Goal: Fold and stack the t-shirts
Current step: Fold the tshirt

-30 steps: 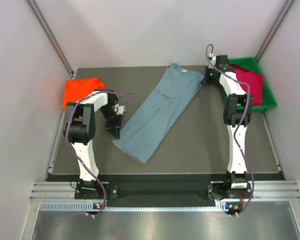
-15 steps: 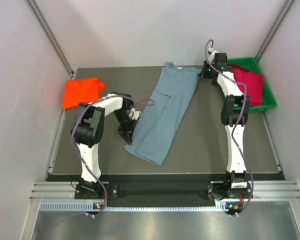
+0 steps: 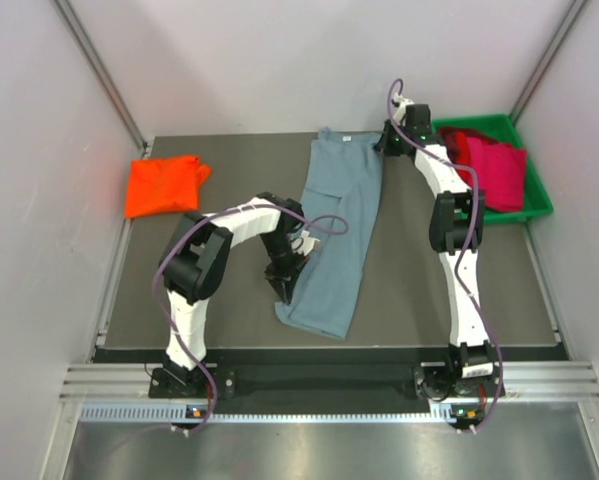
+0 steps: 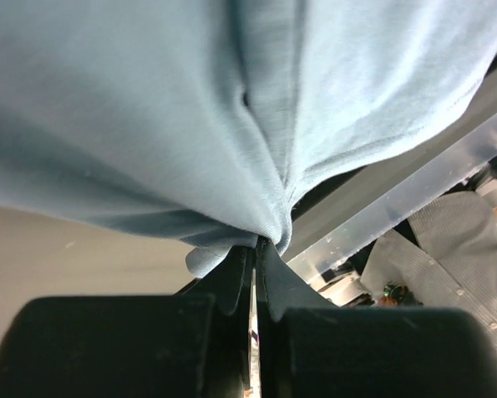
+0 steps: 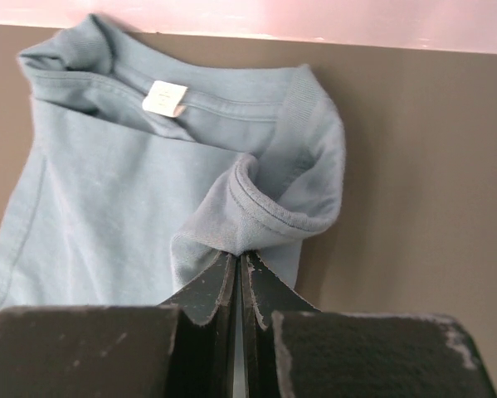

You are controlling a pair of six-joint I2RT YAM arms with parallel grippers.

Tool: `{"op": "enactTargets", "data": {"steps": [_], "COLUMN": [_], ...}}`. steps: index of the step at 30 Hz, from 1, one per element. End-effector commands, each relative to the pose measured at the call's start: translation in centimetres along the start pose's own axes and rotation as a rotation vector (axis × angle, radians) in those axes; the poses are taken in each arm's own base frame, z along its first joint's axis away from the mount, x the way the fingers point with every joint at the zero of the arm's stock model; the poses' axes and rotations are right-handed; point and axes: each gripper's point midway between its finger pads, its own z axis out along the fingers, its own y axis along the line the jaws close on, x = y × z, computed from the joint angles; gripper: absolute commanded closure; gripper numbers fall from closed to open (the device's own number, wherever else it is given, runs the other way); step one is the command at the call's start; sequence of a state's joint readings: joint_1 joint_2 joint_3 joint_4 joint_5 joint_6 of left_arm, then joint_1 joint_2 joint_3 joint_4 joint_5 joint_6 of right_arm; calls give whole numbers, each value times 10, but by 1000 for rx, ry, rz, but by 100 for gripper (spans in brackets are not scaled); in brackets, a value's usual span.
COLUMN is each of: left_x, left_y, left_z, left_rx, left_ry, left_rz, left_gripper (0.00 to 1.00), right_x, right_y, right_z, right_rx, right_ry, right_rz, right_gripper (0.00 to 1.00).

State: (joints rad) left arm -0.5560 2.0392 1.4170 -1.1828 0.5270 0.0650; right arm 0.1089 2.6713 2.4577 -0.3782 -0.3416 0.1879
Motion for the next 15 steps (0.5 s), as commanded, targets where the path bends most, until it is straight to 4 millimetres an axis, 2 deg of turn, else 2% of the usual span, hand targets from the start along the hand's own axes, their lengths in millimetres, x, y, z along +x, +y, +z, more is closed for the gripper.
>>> {"op": "enactTargets", "data": {"steps": [1,6,10,12,14,15], "left_x": [2,1,-1,-4,-12,-16], "left_y": [-19,-17,-17,-13,-8,-4], "left_z": [-9,-12,-14,-14,-18,-21], "left_rx": [38,15,9,-8,-29,-37], "left_ry": [-3,-21,-24,-29,-46,-59], "left_rz": [17,27,36,46,55,47], "left_gripper": [100,100,100,100,100,100], "right_x": [-32,-34,-44,-45,-45,-44], "right_y": [-2,-29,-56,-61,-68,-68], "right_z": [-5,-22,-40,-45,-51,-54], "right_rx": [9,88,160,171,191,193], "right_ry": [-90,-71,-82,-78,-72,-63], "right_rz": [-29,-29,-32,-42,-46,-47], "right_gripper": [100,100,100,98,94,86]}}
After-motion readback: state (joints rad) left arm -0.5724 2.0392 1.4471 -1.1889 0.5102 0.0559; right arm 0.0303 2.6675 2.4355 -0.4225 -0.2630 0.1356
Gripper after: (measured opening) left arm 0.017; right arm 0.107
